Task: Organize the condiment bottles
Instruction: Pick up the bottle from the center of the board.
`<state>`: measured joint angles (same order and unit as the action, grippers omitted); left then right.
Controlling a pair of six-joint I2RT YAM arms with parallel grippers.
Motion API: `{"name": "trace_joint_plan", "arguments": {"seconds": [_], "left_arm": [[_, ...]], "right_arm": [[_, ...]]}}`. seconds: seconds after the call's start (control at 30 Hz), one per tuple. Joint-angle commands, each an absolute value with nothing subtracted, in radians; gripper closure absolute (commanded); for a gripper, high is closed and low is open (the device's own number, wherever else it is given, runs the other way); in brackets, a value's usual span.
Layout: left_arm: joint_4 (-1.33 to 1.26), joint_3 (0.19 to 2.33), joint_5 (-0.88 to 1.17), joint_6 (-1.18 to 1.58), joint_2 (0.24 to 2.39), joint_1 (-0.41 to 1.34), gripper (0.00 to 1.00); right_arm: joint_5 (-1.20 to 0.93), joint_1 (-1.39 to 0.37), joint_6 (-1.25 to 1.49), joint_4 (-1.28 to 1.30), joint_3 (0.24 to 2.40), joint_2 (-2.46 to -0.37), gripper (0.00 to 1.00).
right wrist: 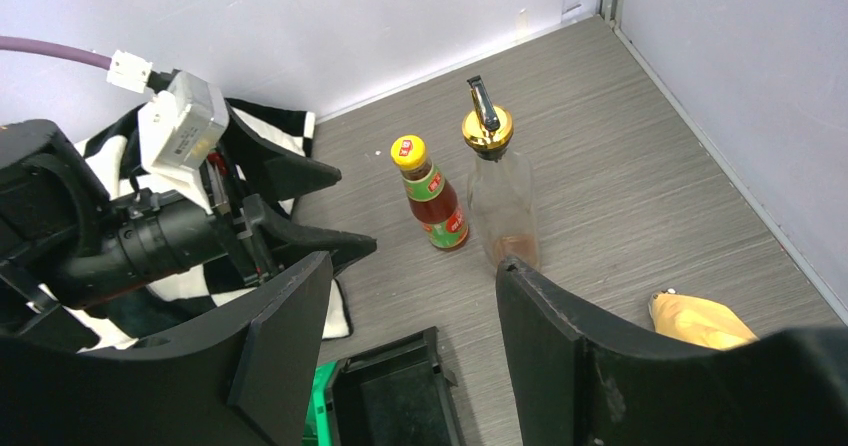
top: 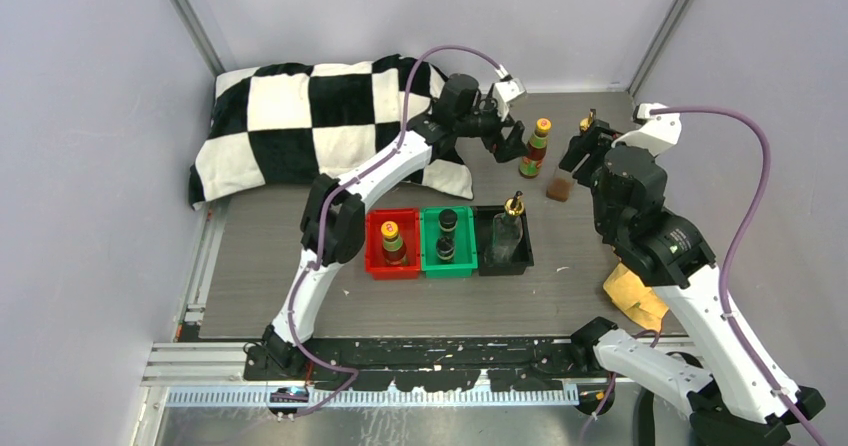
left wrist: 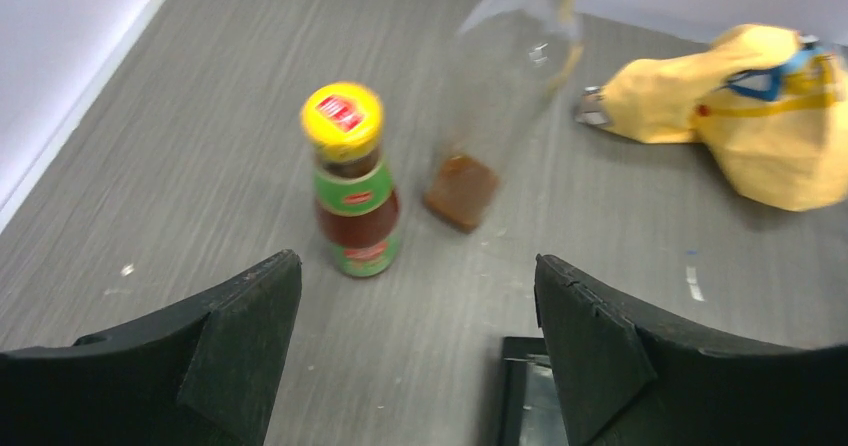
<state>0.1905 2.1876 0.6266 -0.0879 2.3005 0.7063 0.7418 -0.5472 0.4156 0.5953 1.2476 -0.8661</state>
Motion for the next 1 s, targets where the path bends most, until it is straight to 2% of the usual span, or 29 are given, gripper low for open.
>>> {"name": "trace_joint_plan", "arguments": {"seconds": [0.0,0.37,0.6,0.97], "left_arm": [[-0.086,2.118,0.503,-0.076,2.305,0.682,0.13],[-0.279,2.085,0.537,0.036,2.343,0.678,0.14],[-0.292,2.144,0.65,0.094,2.383,0.685,0.15],[-0.337,2.169,0.684,0.132,2.43,0.696,0.16]], "right_arm": [[0.745,-0.546,0.393,0.519,1.223,-0.851,0.33],[0.751,-0.545,0.354,0.448,1.177,-0.86,0.33],[0.768,-0.546,0.335,0.426,1.178,-0.862,0.33],[0.78,-0.546,0.302,0.391,1.195,-0.858,0.33]]}}
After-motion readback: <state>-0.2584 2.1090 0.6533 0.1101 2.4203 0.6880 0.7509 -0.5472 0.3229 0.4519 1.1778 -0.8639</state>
